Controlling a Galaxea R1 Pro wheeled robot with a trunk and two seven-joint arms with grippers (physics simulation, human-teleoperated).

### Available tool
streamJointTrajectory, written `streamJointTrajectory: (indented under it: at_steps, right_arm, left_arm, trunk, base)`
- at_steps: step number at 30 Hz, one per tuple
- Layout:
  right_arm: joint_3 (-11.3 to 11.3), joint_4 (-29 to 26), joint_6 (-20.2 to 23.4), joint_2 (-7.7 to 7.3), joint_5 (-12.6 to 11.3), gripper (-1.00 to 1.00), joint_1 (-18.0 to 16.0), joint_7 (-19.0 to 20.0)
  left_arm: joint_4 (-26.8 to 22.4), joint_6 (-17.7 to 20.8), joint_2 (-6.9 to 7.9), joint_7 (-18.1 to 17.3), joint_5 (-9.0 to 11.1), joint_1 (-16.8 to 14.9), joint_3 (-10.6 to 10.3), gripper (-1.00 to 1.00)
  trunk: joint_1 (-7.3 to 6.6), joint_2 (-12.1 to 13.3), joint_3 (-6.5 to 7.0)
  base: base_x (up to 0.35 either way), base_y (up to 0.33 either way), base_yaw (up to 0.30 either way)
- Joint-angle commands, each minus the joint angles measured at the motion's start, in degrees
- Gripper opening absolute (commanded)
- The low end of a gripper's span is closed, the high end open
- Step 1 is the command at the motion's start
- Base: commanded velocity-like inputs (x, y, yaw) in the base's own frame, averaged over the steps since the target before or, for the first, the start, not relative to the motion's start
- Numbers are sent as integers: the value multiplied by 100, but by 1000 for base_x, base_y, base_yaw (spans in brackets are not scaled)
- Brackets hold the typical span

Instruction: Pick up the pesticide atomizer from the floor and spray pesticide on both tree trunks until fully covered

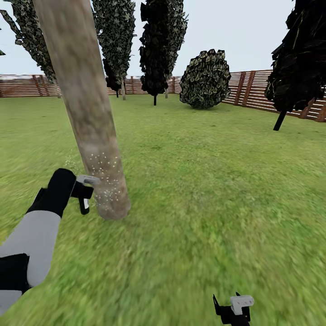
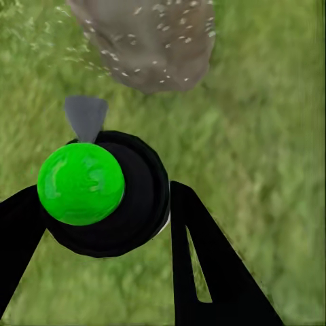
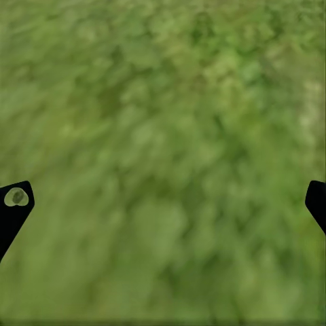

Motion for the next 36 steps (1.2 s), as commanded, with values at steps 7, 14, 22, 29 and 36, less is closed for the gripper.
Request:
streamJointTrajectory:
  at_steps: [7, 14, 22, 29, 36]
  right_arm:
    - [0, 0, 1, 0, 0, 100, 0, -2]
    - [0, 0, 8, 0, 0, 100, 0, -9]
    - [0, 1, 7, 0, 0, 100, 0, -1]
    - [0, 0, 8, 0, 0, 100, 0, -4]
    - [0, 8, 6, 8, 0, 100, 0, -9]
  left_arm:
    - [7, -6, 331, -13, -20, 6, -27, -100]
    - [0, -12, 333, -20, -23, 297, -76, -100]
    - [1, -26, 362, -13, -8, 694, -29, -100]
    - [-27, -115, 306, 10, 66, 1501, 45, -100]
    - [-1, -801, 281, 175, 260, 1985, 390, -100]
  trunk:
    - [0, 0, 0]
    - [0, 0, 0]
    - [0, 0, 0]
    - [0, 0, 0]
    - [0, 0, 0]
  base:
    - [0, 0, 0]
    - [44, 35, 0]
    - [126, 117, 0]
    - [1, -58, 0]
    - [59, -268, 0]
